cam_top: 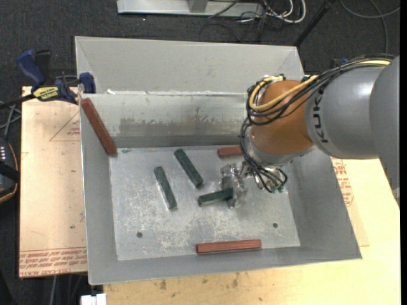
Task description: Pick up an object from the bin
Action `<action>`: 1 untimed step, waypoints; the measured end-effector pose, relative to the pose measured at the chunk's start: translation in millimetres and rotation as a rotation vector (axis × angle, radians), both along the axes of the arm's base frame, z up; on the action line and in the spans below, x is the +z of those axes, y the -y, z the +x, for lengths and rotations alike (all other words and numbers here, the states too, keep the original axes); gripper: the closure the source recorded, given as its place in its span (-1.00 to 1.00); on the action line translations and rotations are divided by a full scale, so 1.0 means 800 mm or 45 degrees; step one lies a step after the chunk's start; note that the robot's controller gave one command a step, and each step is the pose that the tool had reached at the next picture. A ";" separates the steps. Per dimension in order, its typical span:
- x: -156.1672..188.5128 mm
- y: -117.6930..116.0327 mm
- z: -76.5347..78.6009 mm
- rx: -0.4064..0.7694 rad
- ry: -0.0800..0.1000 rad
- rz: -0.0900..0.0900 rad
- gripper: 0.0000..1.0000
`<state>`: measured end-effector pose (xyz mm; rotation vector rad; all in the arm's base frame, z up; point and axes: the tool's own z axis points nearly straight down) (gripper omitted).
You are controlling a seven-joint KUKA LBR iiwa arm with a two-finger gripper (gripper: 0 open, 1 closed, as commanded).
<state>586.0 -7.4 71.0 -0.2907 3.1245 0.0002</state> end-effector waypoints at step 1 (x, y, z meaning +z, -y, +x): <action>0.190 0.008 0.038 -0.005 0.003 0.001 1.00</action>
Offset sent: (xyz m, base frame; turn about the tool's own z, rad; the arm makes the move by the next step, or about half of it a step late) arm 0.0000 0.0000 0.0000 0.0000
